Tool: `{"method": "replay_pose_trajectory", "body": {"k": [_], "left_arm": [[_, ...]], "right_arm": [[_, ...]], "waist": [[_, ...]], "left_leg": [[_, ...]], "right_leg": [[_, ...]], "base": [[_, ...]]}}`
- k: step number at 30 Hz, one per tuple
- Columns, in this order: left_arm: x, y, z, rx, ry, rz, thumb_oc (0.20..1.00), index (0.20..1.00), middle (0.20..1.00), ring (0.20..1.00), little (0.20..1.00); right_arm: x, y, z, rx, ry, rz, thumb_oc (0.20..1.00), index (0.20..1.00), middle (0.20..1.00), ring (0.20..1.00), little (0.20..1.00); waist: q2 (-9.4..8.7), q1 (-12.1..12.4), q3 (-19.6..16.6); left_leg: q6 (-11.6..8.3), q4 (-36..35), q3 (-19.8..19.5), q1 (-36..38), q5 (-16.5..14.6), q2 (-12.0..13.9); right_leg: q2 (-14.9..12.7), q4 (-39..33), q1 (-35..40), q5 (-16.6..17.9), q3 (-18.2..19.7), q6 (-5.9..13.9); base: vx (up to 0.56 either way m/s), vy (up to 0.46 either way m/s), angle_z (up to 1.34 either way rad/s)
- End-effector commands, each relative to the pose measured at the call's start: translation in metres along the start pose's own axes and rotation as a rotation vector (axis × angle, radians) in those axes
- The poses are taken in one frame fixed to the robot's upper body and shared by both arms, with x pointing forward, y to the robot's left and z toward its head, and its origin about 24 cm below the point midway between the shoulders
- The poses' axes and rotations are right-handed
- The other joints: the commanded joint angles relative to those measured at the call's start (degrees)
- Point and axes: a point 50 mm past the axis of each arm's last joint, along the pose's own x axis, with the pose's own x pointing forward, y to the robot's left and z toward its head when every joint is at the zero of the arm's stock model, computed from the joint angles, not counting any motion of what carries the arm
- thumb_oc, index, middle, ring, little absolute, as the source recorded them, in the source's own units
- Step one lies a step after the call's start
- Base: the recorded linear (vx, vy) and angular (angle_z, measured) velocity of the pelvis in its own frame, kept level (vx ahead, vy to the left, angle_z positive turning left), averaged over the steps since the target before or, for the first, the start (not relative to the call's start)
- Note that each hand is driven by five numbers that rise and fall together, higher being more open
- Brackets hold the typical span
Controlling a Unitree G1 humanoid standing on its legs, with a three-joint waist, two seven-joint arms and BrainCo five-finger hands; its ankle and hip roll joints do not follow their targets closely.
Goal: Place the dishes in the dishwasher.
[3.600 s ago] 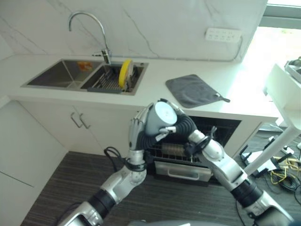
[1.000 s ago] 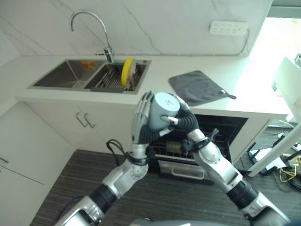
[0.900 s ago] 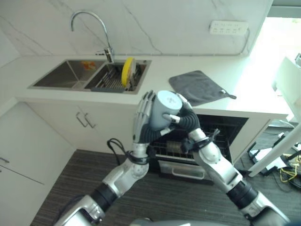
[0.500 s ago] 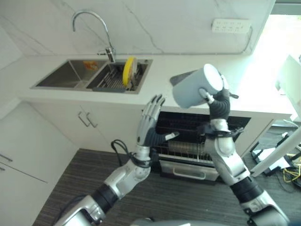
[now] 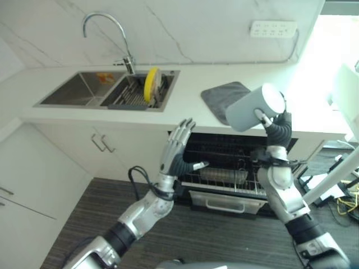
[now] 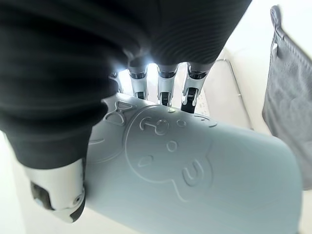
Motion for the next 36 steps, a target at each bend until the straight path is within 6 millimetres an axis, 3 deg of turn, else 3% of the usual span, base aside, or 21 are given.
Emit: {"method": "replay_pose_trajectory", "body": {"k": [1,2,6,11,15,24,36], "left_arm": [[0.003,0.011,-0.016,-0.054,0.061,-0.107,1.000,1.000,1.000,1.000,1.000],[-0.005,0.008,-0.021,-0.057,0.067,-0.269,1.000,1.000,1.000,1.000,1.000],[-0.013,0.005,-0.030,-0.011,0.085,-0.457,1.000,1.000,1.000,1.000,1.000],[-0.001,0.009,-0.044,0.162,0.084,-0.662,1.000,1.000,1.000,1.000,1.000],[0.012,0.024,-0.047,0.200,0.056,-0.700,1.000,1.000,1.000,1.000,1.000],[0.023,0.037,-0.053,0.284,0.044,-0.722,1.000,1.000,1.000,1.000,1.000],[0.035,0.049,-0.044,0.435,-0.075,-0.681,1.000,1.000,1.000,1.000,1.000]], "right_arm": [[0.014,0.000,0.016,0.045,-0.057,0.079,0.200,0.200,0.200,0.200,0.200],[0.013,-0.014,0.010,-0.002,-0.017,0.099,0.200,0.200,0.200,0.200,0.200],[0.020,-0.032,0.004,-0.054,0.048,0.124,0.200,0.200,0.200,0.200,0.200],[0.052,-0.041,0.011,-0.003,0.103,0.174,0.200,0.200,0.200,0.200,0.200],[0.067,-0.045,0.018,-0.026,0.118,0.204,0.200,0.200,0.200,0.200,0.200],[0.087,-0.079,0.015,-0.064,0.161,0.060,0.200,0.200,0.200,0.200,0.200],[0.116,-0.089,0.030,-0.144,0.146,0.015,0.200,0.200,0.200,0.200,0.200]], "waist": [[-3.10,0.3,1.3],[-3.10,0.2,2.3],[-2.69,0.1,3.5],[-1.99,-0.1,6.8],[-1.35,0.1,9.1],[0.11,1.1,13.6],[1.29,2.8,18.0]], "left_leg": [[0.19,9.6,3.8,-2.4,-7.1,2.4],[0.12,11.7,3.4,-3.5,-7.7,2.8],[0.00,13.5,3.0,-5.5,-8.0,3.1],[0.01,15.8,1.3,-10.8,-8.4,2.6],[0.41,16.1,0.7,-13.4,-8.1,1.8],[1.55,21.1,0.5,-19.1,-9.6,1.2],[2.46,25.0,-0.1,-26.0,-10.0,0.9]], "right_leg": [[-3.0,10.8,-1.4,-9.5,-1.0,-0.61],[-3.1,13.0,-2.5,-10.4,-1.1,-0.71],[-3.2,14.0,-4.5,-10.5,-1.0,-0.65],[-3.5,15.7,-9.6,-10.4,0.0,-0.17],[-3.8,16.4,-12.4,-9.9,0.3,0.06],[-6.2,22.9,-19.3,-10.6,0.8,0.28],[-6.5,28.6,-26.9,-11.5,2.6,0.25]], "base": [[0.01,-0.009,-0.12],[0.01,-0.011,-0.10],[0.00,-0.001,-0.01],[-0.17,0.026,-0.05],[-0.14,0.019,-0.06],[-0.07,0.016,0.02],[-0.04,0.004,0.02]]}}
